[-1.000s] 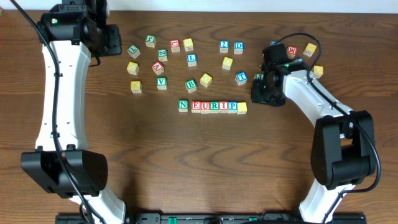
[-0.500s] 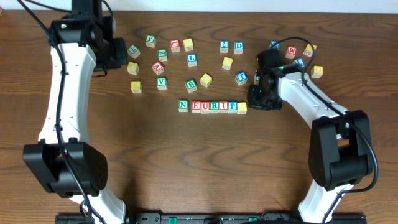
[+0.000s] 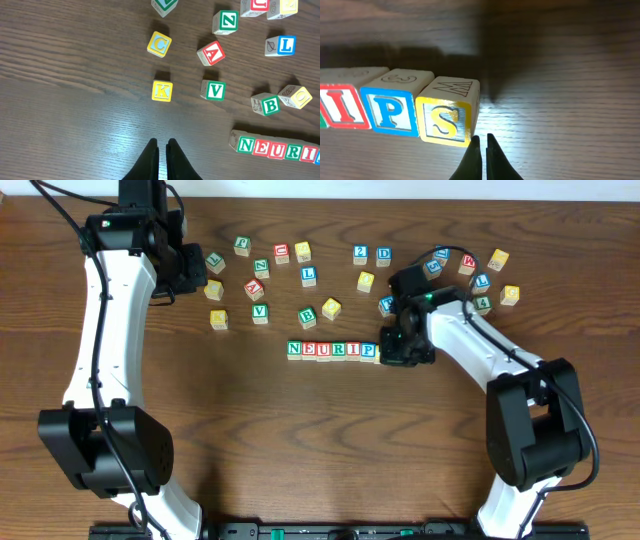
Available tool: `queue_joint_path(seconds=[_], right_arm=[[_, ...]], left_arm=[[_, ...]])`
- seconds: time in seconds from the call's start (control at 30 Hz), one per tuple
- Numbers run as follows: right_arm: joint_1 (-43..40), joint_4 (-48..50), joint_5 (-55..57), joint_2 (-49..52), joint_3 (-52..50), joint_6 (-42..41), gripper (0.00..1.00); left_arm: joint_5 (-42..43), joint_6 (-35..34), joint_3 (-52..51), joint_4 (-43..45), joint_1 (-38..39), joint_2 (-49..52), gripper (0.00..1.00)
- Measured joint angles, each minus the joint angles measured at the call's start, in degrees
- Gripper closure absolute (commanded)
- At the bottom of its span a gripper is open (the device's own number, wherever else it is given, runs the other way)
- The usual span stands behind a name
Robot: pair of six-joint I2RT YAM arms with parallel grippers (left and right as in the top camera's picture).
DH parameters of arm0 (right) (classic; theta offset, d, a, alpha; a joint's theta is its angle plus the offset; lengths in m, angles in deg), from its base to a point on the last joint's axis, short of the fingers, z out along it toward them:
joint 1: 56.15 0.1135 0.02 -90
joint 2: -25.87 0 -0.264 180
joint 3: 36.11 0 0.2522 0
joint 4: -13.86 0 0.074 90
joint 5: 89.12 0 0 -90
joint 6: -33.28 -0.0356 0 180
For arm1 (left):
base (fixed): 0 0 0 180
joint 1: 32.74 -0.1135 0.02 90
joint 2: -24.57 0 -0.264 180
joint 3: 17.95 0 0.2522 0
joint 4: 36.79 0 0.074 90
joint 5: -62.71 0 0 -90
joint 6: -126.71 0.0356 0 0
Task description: Spell out NEURIPS
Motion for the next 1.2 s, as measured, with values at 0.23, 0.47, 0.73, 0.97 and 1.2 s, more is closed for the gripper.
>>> queue_joint_path(seconds=[0.23, 0.47, 0.73, 0.97, 1.2], right_arm=[[0.68, -0.22, 0.33, 0.00, 0.00, -0.20, 0.99], [0.66, 1.05, 1.22, 0.00, 0.00, -0.90, 0.99], [-0.50, 1.05, 1.62, 0.00, 0.00, -1.05, 0.98], [-0.52, 2.51, 1.79, 0.04, 0.00, -1.05, 0.98], [-0.52, 4.57, 1.81, 1.73, 0.00, -1.05, 0.98]], left_arm=[[0.02, -0.02, 0.00, -0.02, 0.00, 0.00, 0.92], [0.22, -0.09, -0.11, -0.02, 0.07, 0.00, 0.92], [0.42, -0.17, -6.29, 2.19, 2.69, 0.00, 0.93], [0.81, -1.33, -9.60, 4.02, 6.73, 0.00, 0.92], [0.83, -1.68, -10.34, 4.31, 7.30, 0.00, 0.93]])
